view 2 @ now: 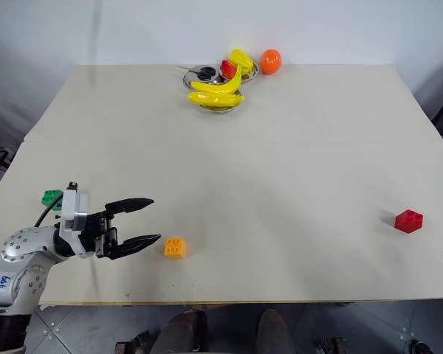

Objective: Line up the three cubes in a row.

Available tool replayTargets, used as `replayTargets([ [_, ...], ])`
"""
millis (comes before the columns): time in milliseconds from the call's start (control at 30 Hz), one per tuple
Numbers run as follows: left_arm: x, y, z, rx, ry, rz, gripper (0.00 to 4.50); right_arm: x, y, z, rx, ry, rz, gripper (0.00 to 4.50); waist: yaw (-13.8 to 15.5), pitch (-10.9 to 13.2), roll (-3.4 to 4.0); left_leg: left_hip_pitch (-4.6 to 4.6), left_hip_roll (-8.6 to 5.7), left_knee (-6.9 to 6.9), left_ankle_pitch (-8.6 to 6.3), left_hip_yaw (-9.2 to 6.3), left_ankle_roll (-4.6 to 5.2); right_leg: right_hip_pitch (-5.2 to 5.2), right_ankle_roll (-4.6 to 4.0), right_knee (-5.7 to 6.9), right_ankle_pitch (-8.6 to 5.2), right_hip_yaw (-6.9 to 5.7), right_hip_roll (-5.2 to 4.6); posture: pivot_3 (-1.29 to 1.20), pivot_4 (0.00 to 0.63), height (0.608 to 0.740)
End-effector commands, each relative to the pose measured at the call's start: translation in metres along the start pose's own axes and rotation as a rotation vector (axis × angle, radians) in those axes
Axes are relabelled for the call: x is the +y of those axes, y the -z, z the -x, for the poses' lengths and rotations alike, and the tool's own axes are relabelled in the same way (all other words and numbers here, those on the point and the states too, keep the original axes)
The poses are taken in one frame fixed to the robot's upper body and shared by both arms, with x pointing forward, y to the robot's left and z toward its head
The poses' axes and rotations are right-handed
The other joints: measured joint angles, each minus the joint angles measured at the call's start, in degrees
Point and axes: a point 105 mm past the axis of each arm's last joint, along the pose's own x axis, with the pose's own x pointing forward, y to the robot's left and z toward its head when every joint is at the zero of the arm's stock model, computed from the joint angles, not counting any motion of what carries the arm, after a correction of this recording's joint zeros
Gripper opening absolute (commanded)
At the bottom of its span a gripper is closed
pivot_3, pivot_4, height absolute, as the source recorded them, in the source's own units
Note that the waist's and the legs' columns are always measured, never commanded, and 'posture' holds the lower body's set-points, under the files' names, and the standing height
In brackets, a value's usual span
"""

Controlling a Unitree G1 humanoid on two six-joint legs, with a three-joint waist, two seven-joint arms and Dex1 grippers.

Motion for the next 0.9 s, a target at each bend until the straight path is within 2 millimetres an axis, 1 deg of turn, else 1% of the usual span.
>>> replayTargets([
  [33,-0.002,-0.003,-0.004,-0.012,-0.019,-0.051,4.47,0.005,-0.012,-0.018,0.11,0.049,-0.052,4.5,0.4,0.0,-0.01,-0.02,0.01,0.02,-0.01,0.0,-0.01,0.0,-0.01,0.0,0.0,0.0,0.0,0.0,0.15,0.74],
  [67,-0.002,-0.003,-0.005,-0.014,-0.023,-0.052,4.47,0.009,-0.018,-0.025,0.137,0.031,-0.083,4.5,0.6,0.0,-0.01,-0.04,0.02,0.07,-0.02,0.01,0.0,-0.02,-0.04,-0.01,0.02,0.0,0.01,0.0,0.15,0.74],
  [133,-0.003,-0.001,-0.007,-0.014,-0.029,-0.055,4.47,0.009,-0.029,-0.038,0.19,0.06,-0.102,4.5,0.7,0.0,0.0,-0.07,0.04,0.13,-0.02,0.05,0.01,-0.04,-0.12,-0.04,0.07,0.01,0.01,0.0,0.15,0.74],
  [200,-0.003,-0.001,-0.008,-0.014,-0.029,-0.056,4.47,0.006,-0.031,-0.044,0.254,0.096,-0.109,4.5,0.9,0.0,0.0,-0.09,0.05,0.15,-0.03,0.06,0.03,-0.05,-0.12,-0.05,0.08,0.01,0.03,0.0,0.15,0.74],
  [300,-0.003,0.0,-0.009,-0.013,-0.03,-0.06,4.47,0.0,-0.024,-0.054,0.407,0.166,-0.101,4.5,1.7,0.0,-0.02,-0.15,0.09,0.16,-0.03,-0.01,0.04,-0.08,-0.11,-0.03,0.09,-0.02,0.14,0.0,0.15,0.74],
  [367,-0.002,0.0,-0.01,-0.013,-0.029,-0.062,4.47,0.001,-0.026,-0.065,0.443,0.16,-0.12,4.5,1.9,0.0,-0.01,-0.21,0.08,0.22,-0.02,0.05,0.01,-0.16,-0.1,0.0,0.11,0.02,0.13,0.0,0.15,0.74],
  [400,-0.002,0.0,-0.01,-0.014,-0.028,-0.063,4.47,0.001,-0.025,-0.07,0.466,0.169,-0.088,4.5,1.9,0.0,-0.01,-0.24,0.08,0.24,0.0,0.07,-0.03,-0.18,-0.08,0.02,0.12,0.02,0.14,0.0,0.15,0.74],
  [467,-0.001,-0.001,-0.011,-0.012,-0.023,-0.071,4.47,-0.004,-0.019,-0.079,0.528,0.202,-0.075,4.5,1.9,0.0,-0.01,-0.31,0.08,0.25,0.0,0.12,-0.02,-0.3,-0.05,0.07,0.14,0.06,0.14,0.0,0.15,0.74],
  [500,-0.001,-0.001,-0.011,-0.012,-0.022,-0.074,4.47,-0.008,-0.018,-0.083,0.533,0.224,-0.055,4.5,1.9,0.0,-0.01,-0.39,0.08,0.26,0.0,0.14,-0.03,-0.41,-0.04,0.11,0.14,0.05,0.14,0.0,0.15,0.74],
  [533,-0.001,-0.002,-0.011,-0.013,-0.025,-0.078,4.47,-0.01,-0.017,-0.087,0.537,0.233,-0.072,4.5,1.9,0.0,-0.01,-0.45,0.08,0.27,0.01,0.14,-0.04,-0.51,-0.04,0.16,0.14,0.06,0.14,0.0,0.15,0.74],
  [600,-0.001,-0.003,-0.011,-0.015,-0.029,-0.08,4.47,-0.011,-0.016,-0.091,0.542,0.23,-0.088,4.5,2.0,0.0,0.01,-0.69,0.07,0.36,0.03,0.16,-0.07,-0.79,-0.03,0.34,0.14,0.08,0.14,0.0,0.15,0.74],
  [667,-0.001,-0.004,-0.011,-0.014,-0.034,-0.082,4.47,-0.01,-0.009,-0.095,0.573,0.227,-0.103,4.5,1.9,0.0,0.02,-0.98,0.08,0.53,0.04,0.15,-0.09,-1.08,-0.03,0.75,0.14,0.08,0.17,0.0,0.15,0.74],
  [733,-0.001,-0.004,-0.01,-0.013,-0.039,-0.085,4.47,-0.01,-0.004,-0.097,0.592,0.23,-0.104,4.5,1.9,0.0,0.02,-0.98,0.08,0.58,0.04,0.15,-0.09,-1.08,-0.03,0.78,0.14,0.08,0.17,0.0,0.15,0.74],
  [867,0.0,-0.004,-0.01,-0.013,-0.053,-0.091,4.47,-0.013,0.001,-0.104,0.589,0.244,-0.106,4.5,1.9,0.0,0.02,-0.99,0.08,0.81,0.04,0.15,-0.08,-1.07,-0.03,0.73,0.14,0.09,0.17,0.0,0.15,0.74],
  [900,0.0,-0.004,-0.01,-0.013,-0.054,-0.092,4.49,-0.015,0.002,-0.105,0.591,0.252,-0.109,4.31,1.9,0.0,0.02,-1.0,0.08,0.88,0.03,0.15,-0.08,-1.07,-0.03,0.76,0.14,0.09,0.18,0.0,0.15,0.74],
])
